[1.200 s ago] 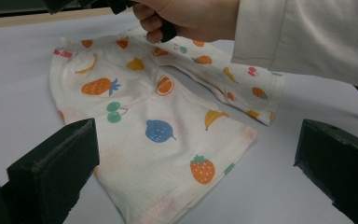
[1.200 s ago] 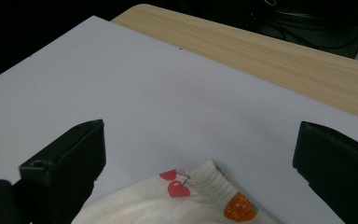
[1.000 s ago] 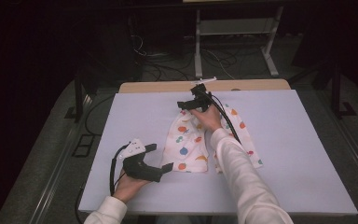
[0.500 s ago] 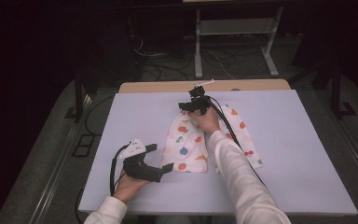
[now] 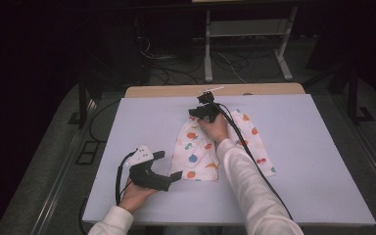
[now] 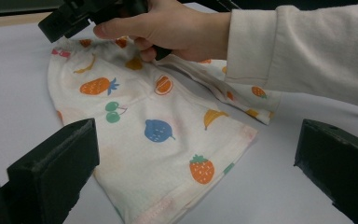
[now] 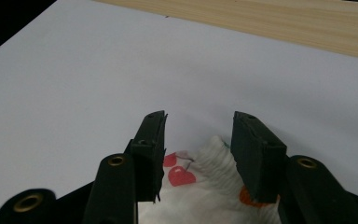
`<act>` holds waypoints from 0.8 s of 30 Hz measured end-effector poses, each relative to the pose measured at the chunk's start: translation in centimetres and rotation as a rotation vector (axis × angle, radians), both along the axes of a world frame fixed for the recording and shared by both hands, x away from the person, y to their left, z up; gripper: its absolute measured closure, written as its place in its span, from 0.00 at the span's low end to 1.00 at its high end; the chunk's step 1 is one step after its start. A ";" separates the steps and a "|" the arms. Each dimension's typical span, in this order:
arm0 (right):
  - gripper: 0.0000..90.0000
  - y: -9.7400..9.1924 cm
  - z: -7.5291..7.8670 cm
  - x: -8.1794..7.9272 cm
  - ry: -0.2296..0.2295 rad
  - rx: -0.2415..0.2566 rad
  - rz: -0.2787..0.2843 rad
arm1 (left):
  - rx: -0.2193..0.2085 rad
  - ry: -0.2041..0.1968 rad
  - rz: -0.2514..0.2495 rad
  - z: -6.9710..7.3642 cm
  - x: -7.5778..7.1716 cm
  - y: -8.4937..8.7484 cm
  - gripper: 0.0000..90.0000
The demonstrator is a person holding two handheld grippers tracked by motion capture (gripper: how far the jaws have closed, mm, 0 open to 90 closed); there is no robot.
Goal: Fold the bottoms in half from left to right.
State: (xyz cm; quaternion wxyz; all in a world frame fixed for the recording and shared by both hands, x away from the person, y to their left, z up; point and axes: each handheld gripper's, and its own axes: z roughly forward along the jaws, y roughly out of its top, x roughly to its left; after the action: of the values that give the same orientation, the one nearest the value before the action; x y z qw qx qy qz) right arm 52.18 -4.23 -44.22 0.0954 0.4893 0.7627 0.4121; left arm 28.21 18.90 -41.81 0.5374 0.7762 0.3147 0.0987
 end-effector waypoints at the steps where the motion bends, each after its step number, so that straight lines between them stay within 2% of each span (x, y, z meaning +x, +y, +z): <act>1: 0.62 0.0 0.0 0.1 0.003 -0.001 -0.013 | 0.000 -0.001 0.000 0.0 0.0 0.0 0.00; 6: 0.68 0.0 -0.2 0.2 0.012 -0.001 -0.029 | 0.001 -0.001 -0.001 0.0 0.0 0.0 0.00; 13: 0.74 0.4 -0.6 0.1 0.026 -0.034 -0.056 | 0.003 -0.002 0.000 0.0 0.0 0.0 0.00; 16: 0.76 0.7 -0.7 0.1 0.020 -0.071 -0.062 | 0.003 -0.001 0.000 0.0 0.0 0.0 0.00; 24: 0.86 1.7 -0.7 0.0 0.006 -0.120 -0.081 | 0.005 -0.001 0.000 0.0 0.0 0.0 0.00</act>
State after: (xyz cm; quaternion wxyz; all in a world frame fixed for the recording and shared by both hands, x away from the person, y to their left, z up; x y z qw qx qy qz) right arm 52.18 -2.56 -44.88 0.1387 0.5143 0.7659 0.3600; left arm 28.25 18.88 -41.86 0.5354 0.7775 0.3142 0.1000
